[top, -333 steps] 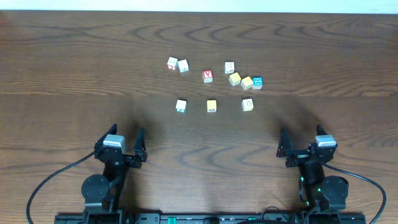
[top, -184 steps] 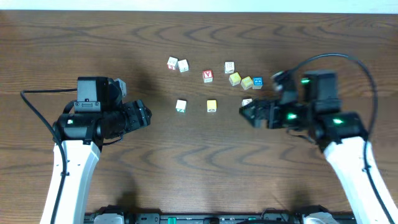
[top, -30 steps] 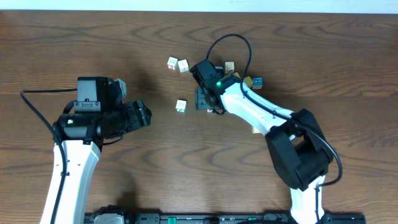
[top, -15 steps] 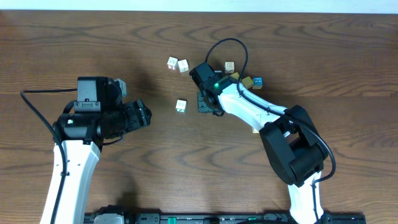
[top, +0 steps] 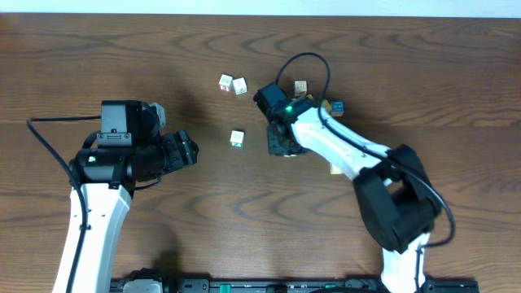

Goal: Lift 3 blocks

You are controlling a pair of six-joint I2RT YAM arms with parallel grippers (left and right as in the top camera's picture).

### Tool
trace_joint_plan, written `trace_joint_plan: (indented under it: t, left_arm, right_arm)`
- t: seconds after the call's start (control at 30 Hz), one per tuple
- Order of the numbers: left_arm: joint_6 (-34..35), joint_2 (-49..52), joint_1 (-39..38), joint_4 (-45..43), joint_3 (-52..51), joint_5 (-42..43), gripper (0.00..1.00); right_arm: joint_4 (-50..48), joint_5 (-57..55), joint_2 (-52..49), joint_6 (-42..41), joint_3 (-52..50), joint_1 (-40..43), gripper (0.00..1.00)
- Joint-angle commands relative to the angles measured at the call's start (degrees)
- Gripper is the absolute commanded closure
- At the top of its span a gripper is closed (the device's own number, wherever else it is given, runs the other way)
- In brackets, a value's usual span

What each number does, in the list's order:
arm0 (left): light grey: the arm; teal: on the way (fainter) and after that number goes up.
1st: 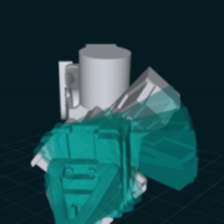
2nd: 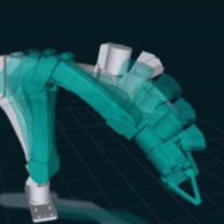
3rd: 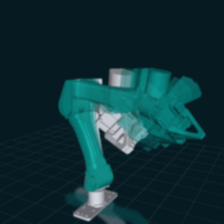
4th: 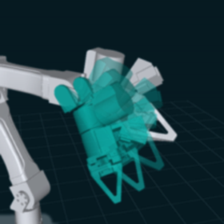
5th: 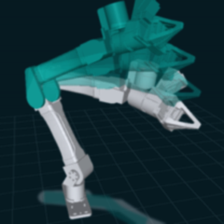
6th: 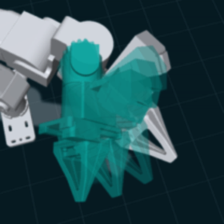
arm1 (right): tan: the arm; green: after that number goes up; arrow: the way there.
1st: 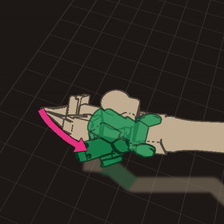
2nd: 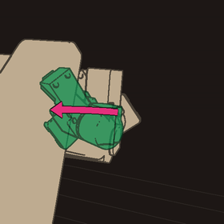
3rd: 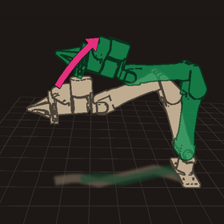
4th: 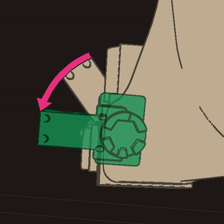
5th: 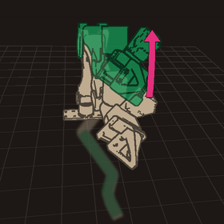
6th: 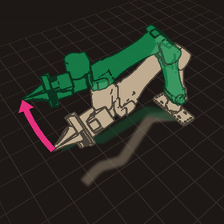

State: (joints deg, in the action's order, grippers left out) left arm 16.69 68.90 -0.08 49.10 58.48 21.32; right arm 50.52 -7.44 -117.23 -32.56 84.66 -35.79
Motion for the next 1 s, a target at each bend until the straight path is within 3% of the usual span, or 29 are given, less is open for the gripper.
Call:
trace_joint_plan:
  t: [0.0, 0.27, 0.63, 0.97]
  left_arm:
    - [0.1, 0.1, -0.1, 0.1, 1.0, 0.5, 0.24]
    - [0.1, 0.1, -0.1, 0.1, 1.0, 0.5, 0.24]
    - [0.1, 0.1, -0.1, 0.1, 1.0, 0.5, 0.24]
    - [0.1, 0.1, -0.1, 0.1, 1.0, 0.5, 0.24]
  right_arm:
    - [5.4, -0.7, 4.7, 0.5, 0.0, 0.7, 0.73]
    - [12.3, -0.1, 4.6, 0.5, -1.6, 0.7, 0.76]
    - [-1.2, 6.7, 4.6, 3.8, -11.6, 4.8, 0.8]
    - [-1.8, 6.2, 4.6, 4.4, -13.2, 7.2, 0.76]
